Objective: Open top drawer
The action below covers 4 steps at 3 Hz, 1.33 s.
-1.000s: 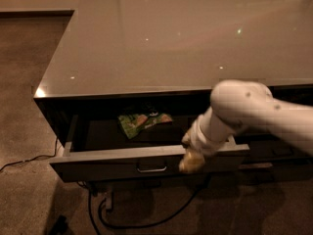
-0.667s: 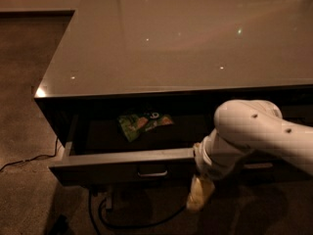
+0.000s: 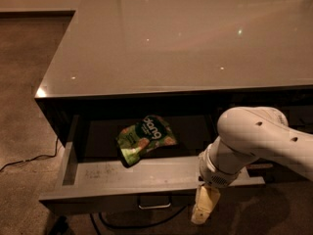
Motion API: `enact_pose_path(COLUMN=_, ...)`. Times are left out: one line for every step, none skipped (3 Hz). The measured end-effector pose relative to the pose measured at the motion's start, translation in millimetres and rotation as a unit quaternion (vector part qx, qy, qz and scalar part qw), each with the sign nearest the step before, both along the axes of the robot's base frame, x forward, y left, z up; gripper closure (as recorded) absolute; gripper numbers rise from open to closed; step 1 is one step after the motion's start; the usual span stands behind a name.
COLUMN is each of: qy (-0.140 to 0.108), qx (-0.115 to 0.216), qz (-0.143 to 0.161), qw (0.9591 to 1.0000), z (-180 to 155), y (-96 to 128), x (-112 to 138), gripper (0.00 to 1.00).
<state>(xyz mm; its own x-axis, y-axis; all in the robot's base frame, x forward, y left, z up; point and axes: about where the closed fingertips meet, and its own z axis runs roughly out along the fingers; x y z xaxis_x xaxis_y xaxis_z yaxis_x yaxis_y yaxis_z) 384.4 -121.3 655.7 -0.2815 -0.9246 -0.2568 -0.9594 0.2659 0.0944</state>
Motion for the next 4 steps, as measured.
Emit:
enact_pose_path(qy=-0.001, qx=0.007, qz=0.002, qw=1.0, z=1, y=1, x=1, gripper=0.0)
enact_pose_path(qy=-0.009, qx=0.045, qz=0.023, qw=0.9987, z=9, y=6, x=9, gripper=0.0)
enact_pose_path(qy=-0.01, qx=0.118, qz=0.059, qw=0.9912, z=19, y=8, x=23, gripper=0.0)
enact_pose_path(qy=-0.025, qx=0.142, qz=0.126, qw=0.9815, z=18, y=4, x=29, gripper=0.0)
